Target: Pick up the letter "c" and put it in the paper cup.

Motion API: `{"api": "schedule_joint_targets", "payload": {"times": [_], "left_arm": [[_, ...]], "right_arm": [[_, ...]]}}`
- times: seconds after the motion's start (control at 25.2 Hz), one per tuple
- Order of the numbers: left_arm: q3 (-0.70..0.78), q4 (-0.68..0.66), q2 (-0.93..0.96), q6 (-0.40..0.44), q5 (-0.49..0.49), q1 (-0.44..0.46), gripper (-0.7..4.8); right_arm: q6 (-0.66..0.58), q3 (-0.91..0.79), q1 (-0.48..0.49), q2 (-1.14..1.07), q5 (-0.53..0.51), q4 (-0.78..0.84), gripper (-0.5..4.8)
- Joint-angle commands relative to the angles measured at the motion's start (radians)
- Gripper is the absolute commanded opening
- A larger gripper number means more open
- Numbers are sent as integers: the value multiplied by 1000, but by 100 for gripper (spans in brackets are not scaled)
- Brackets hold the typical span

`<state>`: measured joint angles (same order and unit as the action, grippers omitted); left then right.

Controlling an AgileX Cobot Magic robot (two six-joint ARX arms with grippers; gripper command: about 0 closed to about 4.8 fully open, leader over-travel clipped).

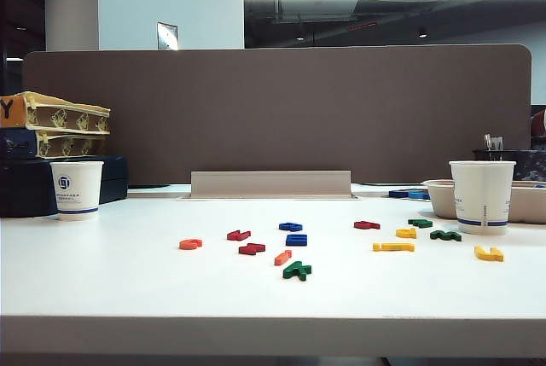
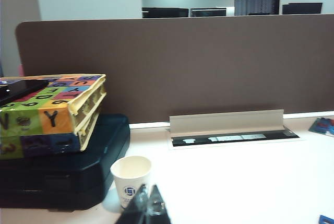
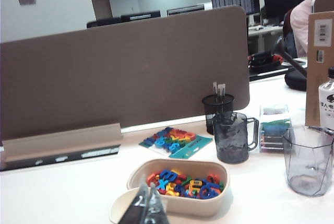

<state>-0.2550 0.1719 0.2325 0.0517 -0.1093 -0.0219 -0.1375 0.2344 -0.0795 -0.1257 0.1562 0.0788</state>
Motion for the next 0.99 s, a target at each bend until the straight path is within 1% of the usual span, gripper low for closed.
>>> {"api": "schedule_joint_targets", "payload": {"times": [0.04,0.12,0.16,0.2,0.24,0.28,0.36,0.52,0.56,0.6,0.67,0.75,0.79,0.99], "left_arm": [[-50,53,98,-7,-69,-2,-4],[-70,84,146,-7,-89,-5,-5],[-87,113,185,-7,-93,-12,-5],[-98,127,209,-7,-93,-18,-5],[-120,132,248,-7,-95,-29,-5],[-134,134,273,-7,-96,-38,-5],[-175,144,357,-7,-97,-81,-5],[-222,157,468,-6,-98,-143,-4],[-231,171,507,-6,-98,-161,-5],[-231,186,529,-6,-101,-170,-5],[-231,212,581,-6,-150,-183,-5],[-231,257,643,-6,-235,-185,-5],[-231,266,654,-6,-236,-185,-4],[-230,276,701,-7,-231,-185,-5]], "right_arm": [[-29,45,-3,-92,-2,47,-2],[-58,55,-2,-141,-34,96,-2],[-83,55,-3,-180,-91,171,-1],[-91,55,-3,-196,-115,204,-1],[-116,55,-2,-232,-165,272,0],[-135,56,-3,-249,-186,297,1],[-204,62,-2,-290,-224,308,3],[-203,107,-2,-367,-297,277,4],[-202,127,0,-406,-336,279,4],[-198,140,0,-431,-364,281,6],[-182,176,6,-504,-443,281,14],[-86,220,9,-593,-527,280,14],[-61,233,9,-615,-543,279,14],[9,296,11,-710,-548,262,14]]}}
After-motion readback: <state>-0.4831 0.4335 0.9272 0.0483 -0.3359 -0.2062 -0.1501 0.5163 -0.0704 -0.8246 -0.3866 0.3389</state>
